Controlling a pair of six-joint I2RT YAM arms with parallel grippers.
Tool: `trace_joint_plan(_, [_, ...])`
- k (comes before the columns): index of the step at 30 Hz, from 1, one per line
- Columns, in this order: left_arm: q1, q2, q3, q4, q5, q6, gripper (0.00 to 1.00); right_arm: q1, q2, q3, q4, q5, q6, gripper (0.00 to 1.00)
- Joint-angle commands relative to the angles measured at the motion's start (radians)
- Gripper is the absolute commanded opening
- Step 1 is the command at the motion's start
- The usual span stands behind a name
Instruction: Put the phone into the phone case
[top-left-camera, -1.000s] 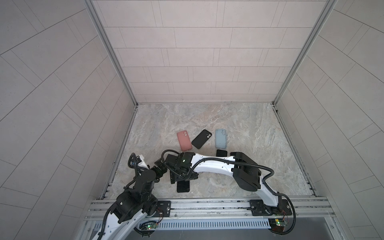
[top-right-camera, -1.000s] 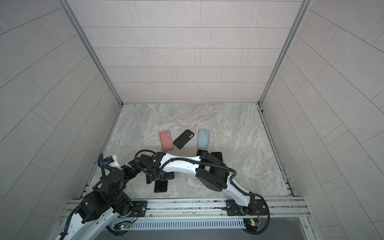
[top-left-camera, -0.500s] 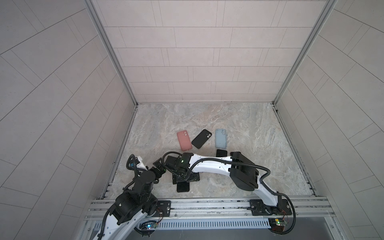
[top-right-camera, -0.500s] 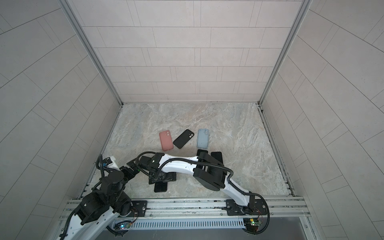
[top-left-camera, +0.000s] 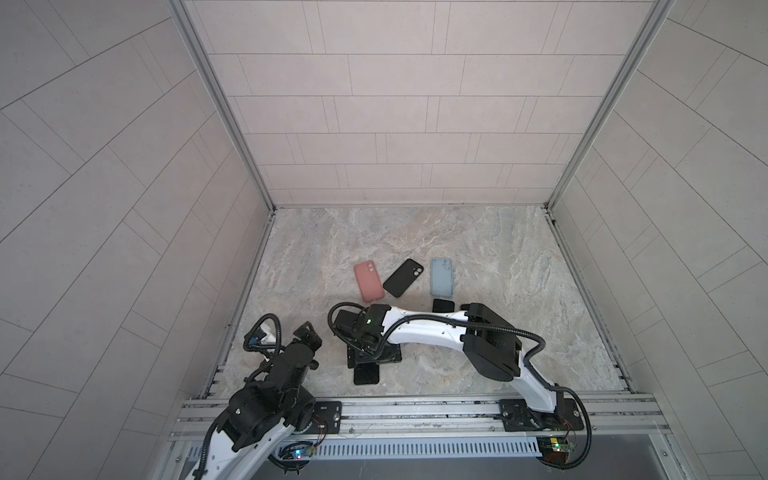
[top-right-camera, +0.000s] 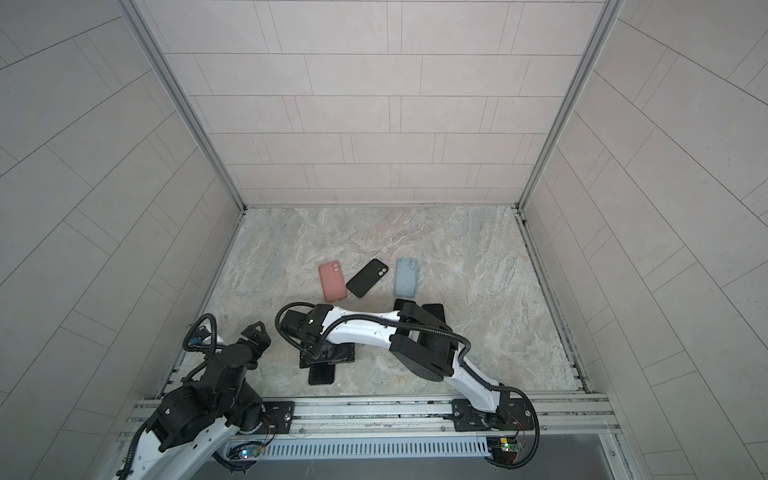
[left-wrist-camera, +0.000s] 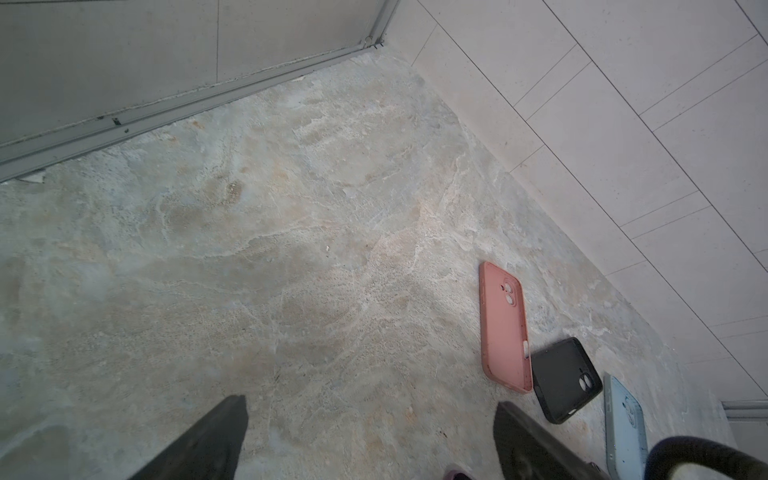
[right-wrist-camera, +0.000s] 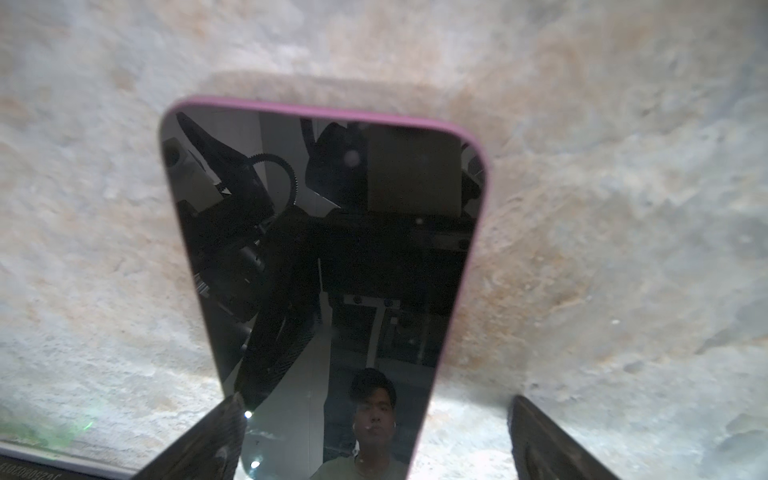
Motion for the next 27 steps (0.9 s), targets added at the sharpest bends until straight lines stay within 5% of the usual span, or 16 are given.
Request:
trace_joint_plan(1, [0.000,-0.009,0.024,-0.053,-0.055,-0.043,1.00,0.016,0.066,0.048,-0.012,-0.008,0.007,1.00])
trace_joint_plan(13, [0.001,-0.010,0.023,-0.050,-0.052,-0.039,1.00,0.004,0.116,0.077,-0.164,0.068,0.047,0.96])
trace_joint_plan(21, [0.000,-0.010,0.022,-0.041,-0.047,-0.027,1.00,-0.115,-0.024,-0.039,-0.260,0.248,-0.099,0.93])
trace_joint_plan(27, [0.001,-0.010,0.018,-0.029,-0.042,-0.021,1.00,-0.152,-0.121,-0.144,-0.217,0.250,-0.210,0.98])
